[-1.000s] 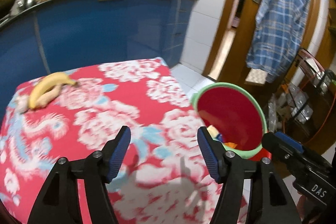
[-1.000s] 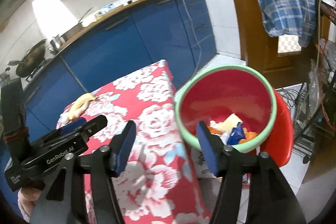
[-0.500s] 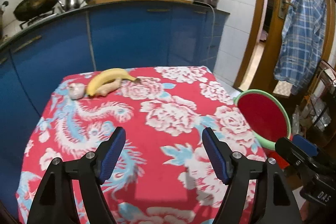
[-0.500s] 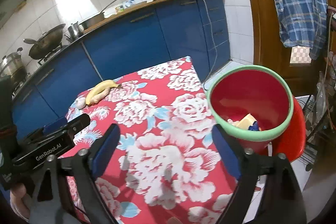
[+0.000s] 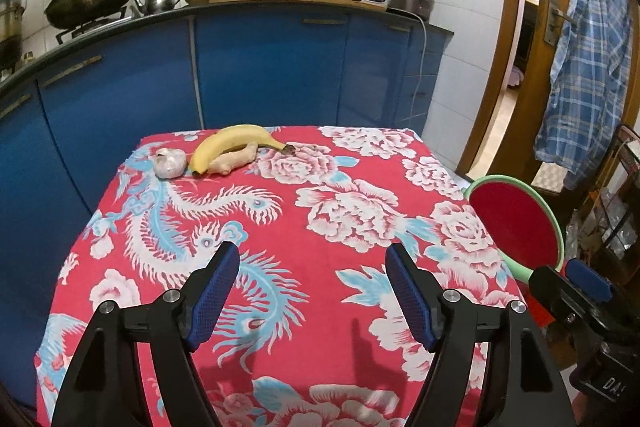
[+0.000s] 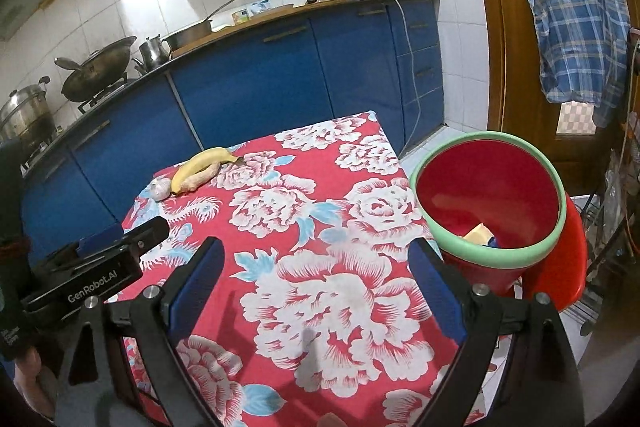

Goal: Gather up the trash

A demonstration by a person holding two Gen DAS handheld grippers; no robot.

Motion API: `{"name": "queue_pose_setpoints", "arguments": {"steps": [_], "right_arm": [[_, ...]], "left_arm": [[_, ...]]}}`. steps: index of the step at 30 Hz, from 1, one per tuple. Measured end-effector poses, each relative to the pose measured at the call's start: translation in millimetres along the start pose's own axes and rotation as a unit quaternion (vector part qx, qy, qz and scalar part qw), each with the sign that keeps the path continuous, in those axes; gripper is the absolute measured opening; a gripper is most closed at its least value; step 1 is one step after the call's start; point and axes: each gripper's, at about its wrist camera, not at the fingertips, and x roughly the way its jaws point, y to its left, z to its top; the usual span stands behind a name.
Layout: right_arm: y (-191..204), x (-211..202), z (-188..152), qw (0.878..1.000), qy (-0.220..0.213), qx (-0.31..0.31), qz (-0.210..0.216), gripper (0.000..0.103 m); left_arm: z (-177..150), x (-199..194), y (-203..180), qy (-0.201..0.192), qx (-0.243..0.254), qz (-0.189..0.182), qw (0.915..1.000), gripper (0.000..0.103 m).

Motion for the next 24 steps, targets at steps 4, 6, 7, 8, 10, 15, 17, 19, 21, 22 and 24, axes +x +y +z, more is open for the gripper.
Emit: {"name": "queue_pose_setpoints", "arguments": {"steps": [4,6,7,8,10,15,17,19,21,22,24], "right_arm": [[-0.7,1.1,0.3,1.0,0.001,0.002,-0.002,0.092],[-0.9,1.4,0.4,1.0,0.001,0.001,-0.002,0.092],[-1.1,1.7,0.4,1.0,0.002,0.001,-0.002,0.092],[-0.9,1.3,0.3,1.0,0.001,0.001,-0.001,0.092],[-0.8,1.3,0.2,1.0,0.001,0.001,-0.002,0.092],[-0.5,2.0,0.1,1.0,0.002,0.0,-0.003,0.092],[-1.6,1.8,0.0,1.0,0.003,0.0,-0.003,0.092],[-0.8,2.3,0.5,1.0,0.002,0.0,-0.003,0.092],[-1.1,2.3,0.5,1.0,0.002,0.001,-0.003,0.092],[-1.3,2.4,0.5,1.0,0.002,0.001,-0.003,0.092],[-0.8,2.5,0.5,1.0,0.003,0.0,-0.003,0.092]], "left_arm": [[0.3,0.1,1.7,-0.003,-0.002,0.002,1.0,0.076],[0.4,0.6,3.8,-0.003,-0.004,0.003,1.0,0.076],[0.4,0.7,4.3,-0.003,-0.005,0.002,1.0,0.076],[0.2,0.7,4.6,-0.004,-0.006,0.001,1.0,0.076],[0.2,0.8,4.9,-0.004,-0.006,0.002,1.0,0.076],[0.1,1.9,6.6,-0.001,-0.009,0.001,1.0,0.076],[-0.1,2.6,7.2,0.0,-0.011,0.002,0.9999,0.076],[-0.2,2.9,7.8,0.001,-0.012,0.002,0.9999,0.076],[0.0,2.8,8.1,0.0,-0.012,0.003,0.9999,0.076],[0.1,2.7,8.1,0.0,-0.012,0.003,0.9999,0.076],[0.0,2.7,8.4,0.0,-0.012,0.005,0.9999,0.076]]}}
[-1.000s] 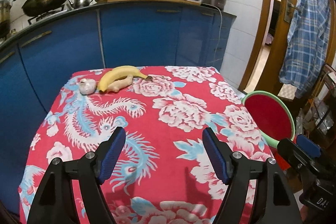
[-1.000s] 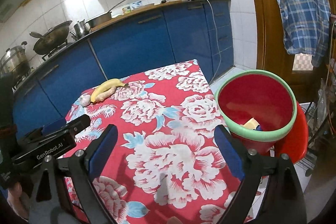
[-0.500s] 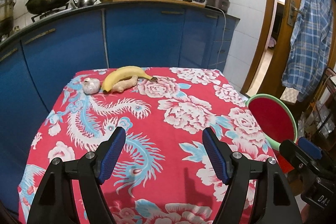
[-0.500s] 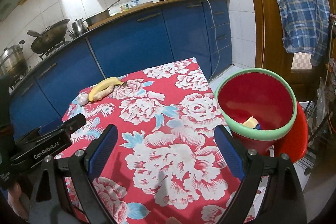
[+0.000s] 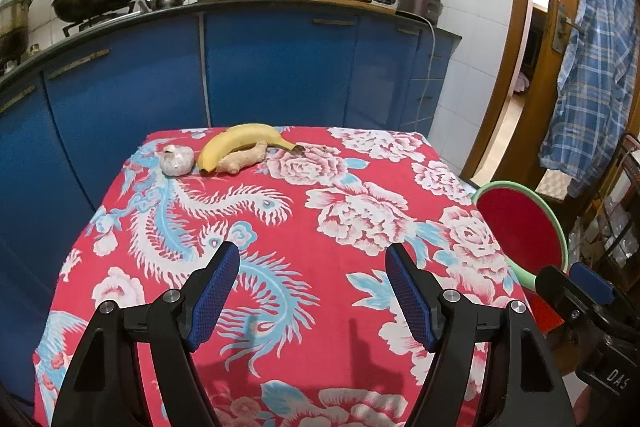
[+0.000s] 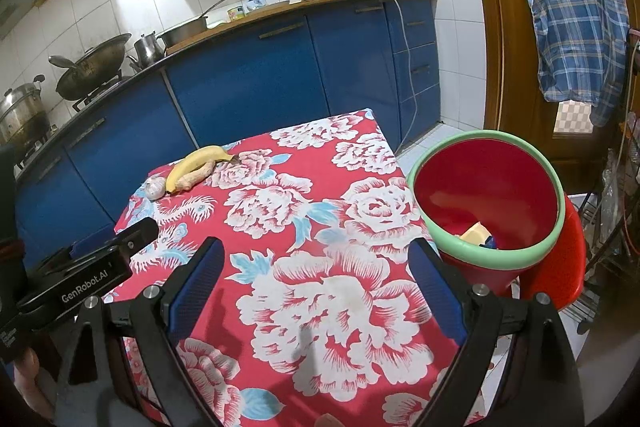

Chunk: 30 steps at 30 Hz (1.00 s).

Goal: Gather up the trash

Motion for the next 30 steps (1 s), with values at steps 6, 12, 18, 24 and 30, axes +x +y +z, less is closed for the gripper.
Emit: {"name": "queue_pose_setpoints", "arguments": {"steps": [6,12,18,24,30], "right_arm": [[-1.9,0.1,0.5,1.0,0.0,0.0,-0.001,0.092],[-1.6,-0.2,0.6,1.0,0.0,0.0,-0.001,0.092],[-1.7,-0.9,1.1,1.0,0.0,-0.001,-0.001,0.092],[-2.1,-1.3,1.4,1.0,0.0,-0.001,-0.001,0.092],[-1.9,-1.5,1.5,1.0,0.0,-0.001,-0.001,0.092]], "left_arm": [[0.1,0.8,1.0,0.002,-0.002,0.002,1.0,0.076],[0.2,1.0,1.0,0.002,-0.002,0.002,1.0,0.076],[-0.1,0.7,0.5,0.002,-0.002,0.002,1.0,0.076],[-0.2,0.6,0.2,0.003,-0.002,0.002,1.0,0.076],[-0.2,0.5,0.1,0.002,-0.002,0.002,1.0,0.076]]}}
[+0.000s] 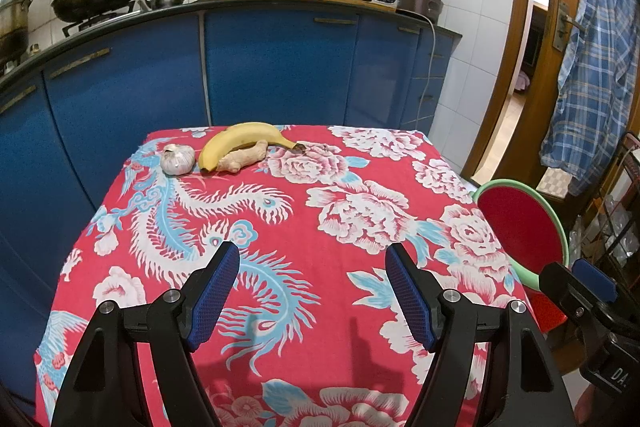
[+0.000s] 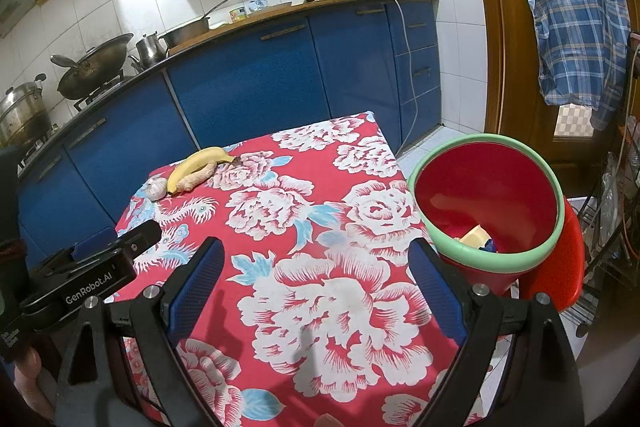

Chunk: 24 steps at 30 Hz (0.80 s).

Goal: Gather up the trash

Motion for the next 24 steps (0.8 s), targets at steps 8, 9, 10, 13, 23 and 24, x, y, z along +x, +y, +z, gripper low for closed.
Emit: {"name": "queue_pose_setpoints", "arguments": {"steps": [8,9,10,13,23,24], "right_arm": [[0.9,0.2,0.1,1.0,0.0,0.0,0.0,0.092],[0.9,0.1,0.1,1.0,0.0,-0.001,0.0,0.092],[-0.2,-0.4,0.0,1.0,0.0,-0.001,0.0,0.092],[-0.1,-0.4,0.1,1.0,0.0,-0.001,0.0,0.092],[0.8,-0.5,0.9,1.0,-0.001,-0.001,-0.001,0.092],[0.3,-0.7,0.8,1.0,-0.001,-0.002,-0.001,0.092]], "left_arm": [[0.0,0.1,0.3,0.0,0.0,0.0,1.0,0.076],[0.0,0.1,0.3,0.0,0.0,0.0,1.0,0.076],[0.0,0.0,0.4,0.0,0.0,0.0,1.0,0.076],[-0.1,0.0,0.4,0.0,0.0,0.0,1.0,0.076],[-0.1,0.2,0.3,0.0,0.0,-0.001,1.0,0.076],[-0.1,0.0,0.3,0.0,0.0,-0.001,1.0,0.076]]}}
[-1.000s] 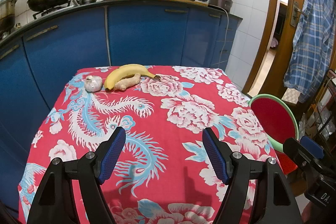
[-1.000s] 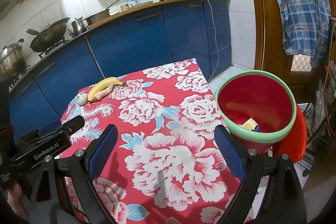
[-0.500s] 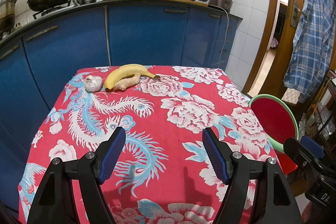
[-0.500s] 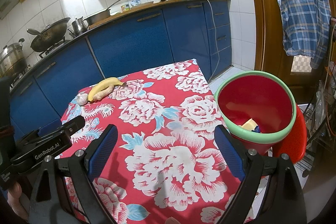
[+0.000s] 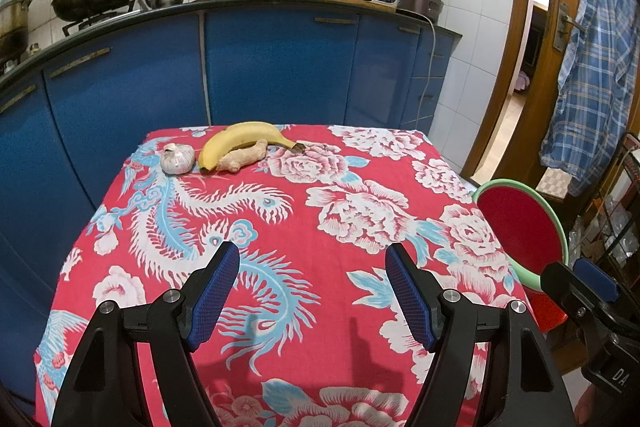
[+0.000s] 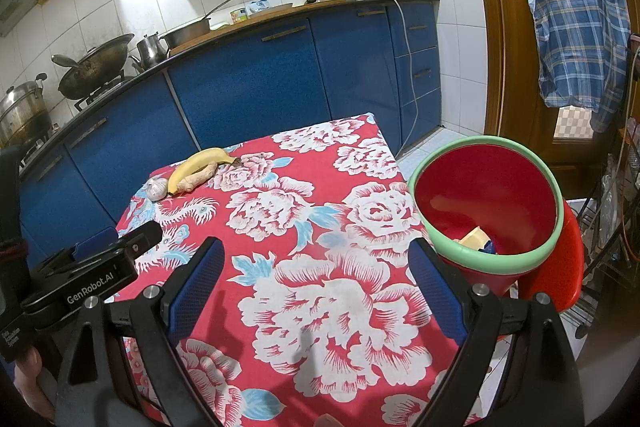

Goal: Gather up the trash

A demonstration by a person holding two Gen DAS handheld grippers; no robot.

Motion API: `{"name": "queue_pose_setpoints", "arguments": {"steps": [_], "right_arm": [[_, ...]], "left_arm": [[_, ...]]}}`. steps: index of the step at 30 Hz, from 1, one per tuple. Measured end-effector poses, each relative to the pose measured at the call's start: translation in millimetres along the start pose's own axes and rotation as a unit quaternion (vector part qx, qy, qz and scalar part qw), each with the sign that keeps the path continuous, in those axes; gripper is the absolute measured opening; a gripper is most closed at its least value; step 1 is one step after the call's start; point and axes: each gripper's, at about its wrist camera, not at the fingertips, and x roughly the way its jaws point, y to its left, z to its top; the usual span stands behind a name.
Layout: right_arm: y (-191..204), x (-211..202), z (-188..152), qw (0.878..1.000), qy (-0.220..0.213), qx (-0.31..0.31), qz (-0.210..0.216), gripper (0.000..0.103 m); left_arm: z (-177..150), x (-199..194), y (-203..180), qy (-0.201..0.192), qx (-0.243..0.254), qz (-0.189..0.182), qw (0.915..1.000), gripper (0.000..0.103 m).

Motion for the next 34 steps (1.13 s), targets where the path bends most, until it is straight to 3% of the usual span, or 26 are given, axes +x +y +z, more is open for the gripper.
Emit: {"name": "queue_pose_setpoints", "arguments": {"steps": [34], "right_arm": [[2.1,-6.1,5.8,1.0,-0.012,-0.006,-0.001,0.092]], "left_arm": [[2.4,-12.8,-3.6,-0.007,0.002,-0.009,0.9999,0.076]]}}
